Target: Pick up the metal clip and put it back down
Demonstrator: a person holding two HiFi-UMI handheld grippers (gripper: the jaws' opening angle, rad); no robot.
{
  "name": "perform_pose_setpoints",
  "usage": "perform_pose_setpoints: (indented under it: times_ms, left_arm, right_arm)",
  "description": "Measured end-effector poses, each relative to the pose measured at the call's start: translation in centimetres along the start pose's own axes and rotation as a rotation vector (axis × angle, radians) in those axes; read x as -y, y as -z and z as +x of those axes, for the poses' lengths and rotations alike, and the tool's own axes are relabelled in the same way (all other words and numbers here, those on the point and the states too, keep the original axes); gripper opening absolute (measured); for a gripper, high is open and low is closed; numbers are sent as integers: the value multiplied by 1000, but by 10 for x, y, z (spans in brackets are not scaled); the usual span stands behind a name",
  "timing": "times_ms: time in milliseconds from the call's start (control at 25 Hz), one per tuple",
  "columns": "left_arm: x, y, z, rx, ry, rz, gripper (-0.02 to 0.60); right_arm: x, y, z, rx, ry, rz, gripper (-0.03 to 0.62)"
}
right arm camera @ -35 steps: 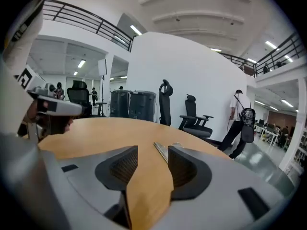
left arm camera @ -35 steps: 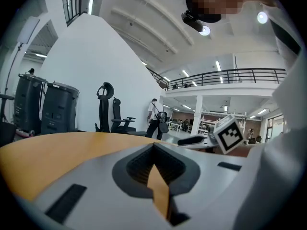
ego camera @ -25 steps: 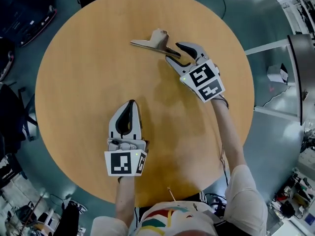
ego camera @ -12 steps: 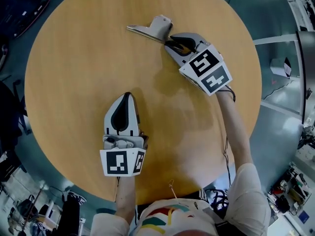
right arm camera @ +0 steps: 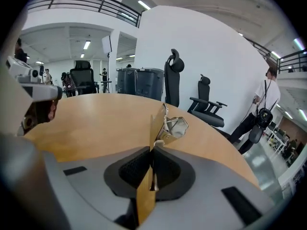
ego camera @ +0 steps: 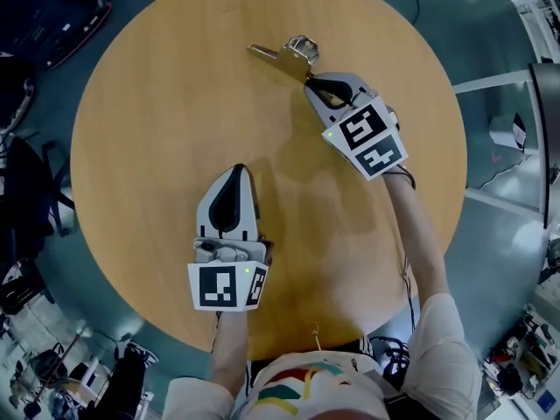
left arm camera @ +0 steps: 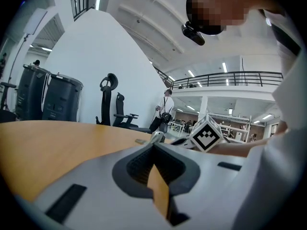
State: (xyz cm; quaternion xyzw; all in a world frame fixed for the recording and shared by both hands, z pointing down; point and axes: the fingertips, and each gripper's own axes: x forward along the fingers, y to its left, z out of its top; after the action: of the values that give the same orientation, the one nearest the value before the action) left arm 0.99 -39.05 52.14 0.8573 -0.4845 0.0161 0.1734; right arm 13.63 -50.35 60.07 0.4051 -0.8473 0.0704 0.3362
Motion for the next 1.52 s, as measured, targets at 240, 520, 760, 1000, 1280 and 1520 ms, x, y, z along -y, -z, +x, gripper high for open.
perform_pose_setpoints:
  times_ms: [240,520,760,1000,1280,1520]
  left_arm:
    - [12,-48,-38,33,-7,12,43]
    - [36,-106,-98,80,8,12,43]
    - [69,-156,-151,134,26,61,43]
    - [102,-183,-202,180,21,76,43]
    - [135,-202,-243,206,26,85,43]
    - [143,-208,-288,281,3,137,43]
  right_arm:
    - [-25,-61,-58,107,30,29,32]
    - [-73,-133,-154,250,91,61,32]
    - [-111,-156,-235,348,147,112,32]
    - [-151,-179,-320,461,183,116,32]
    - [-183,-185,-395,541,176,130,32]
    - [-230,-183,-422,587,141,140,32]
